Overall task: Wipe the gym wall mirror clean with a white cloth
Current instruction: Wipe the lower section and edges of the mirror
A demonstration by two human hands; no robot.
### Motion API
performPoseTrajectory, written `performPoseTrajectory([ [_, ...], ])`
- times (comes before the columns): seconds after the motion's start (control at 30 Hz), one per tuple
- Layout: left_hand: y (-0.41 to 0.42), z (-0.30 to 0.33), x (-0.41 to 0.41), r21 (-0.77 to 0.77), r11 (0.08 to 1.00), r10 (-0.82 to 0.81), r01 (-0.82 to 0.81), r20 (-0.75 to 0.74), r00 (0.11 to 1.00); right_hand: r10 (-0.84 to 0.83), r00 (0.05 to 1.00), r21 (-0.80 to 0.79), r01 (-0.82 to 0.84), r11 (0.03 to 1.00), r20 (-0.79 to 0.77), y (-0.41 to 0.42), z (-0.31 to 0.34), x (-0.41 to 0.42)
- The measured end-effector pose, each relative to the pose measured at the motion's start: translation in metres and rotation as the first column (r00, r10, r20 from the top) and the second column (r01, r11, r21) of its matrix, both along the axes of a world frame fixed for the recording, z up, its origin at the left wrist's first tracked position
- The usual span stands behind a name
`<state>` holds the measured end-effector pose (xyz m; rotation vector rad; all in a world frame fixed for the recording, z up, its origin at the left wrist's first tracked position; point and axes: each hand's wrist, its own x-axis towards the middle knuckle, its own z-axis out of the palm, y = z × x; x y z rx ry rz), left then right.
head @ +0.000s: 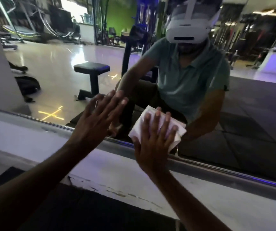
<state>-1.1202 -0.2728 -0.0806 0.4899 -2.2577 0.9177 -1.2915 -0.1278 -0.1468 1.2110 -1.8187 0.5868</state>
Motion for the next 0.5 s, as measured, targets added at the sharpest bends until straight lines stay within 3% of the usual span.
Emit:
performPoseTrajectory([
  [0.07,-0.006,0.003,0.006,-0.006,1.000,-0.021,0.021,-0.039,0.999,0.036,0.998,-0.051,-0.038,0.998,-0.052,0.010,0.011,-0.016],
  [0.17,-0.039,0.010,0.041,0.122,0.992,0.042,-0.016,-0.218,0.975,-0.095,0.994,-0.199,0.104,0.975,0.053,0.025,0.017,-0.030],
  [0.23,-0.075,0.007,0.087,0.229,0.965,0.177,-0.124,-0.224,0.959,-0.158,0.968,-0.218,0.200,0.955,0.195,0.004,0.015,-0.010],
  [0.3,-0.106,-0.004,0.132,0.288,0.936,0.262,-0.203,-0.184,0.947,-0.144,0.962,-0.198,0.192,0.961,0.232,-0.037,0.009,0.031],
  [0.5,-0.162,-0.024,0.178,0.346,0.931,0.229,-0.120,-0.293,0.928,0.038,0.999,-0.030,-0.037,0.999,0.030,-0.165,0.010,0.147],
])
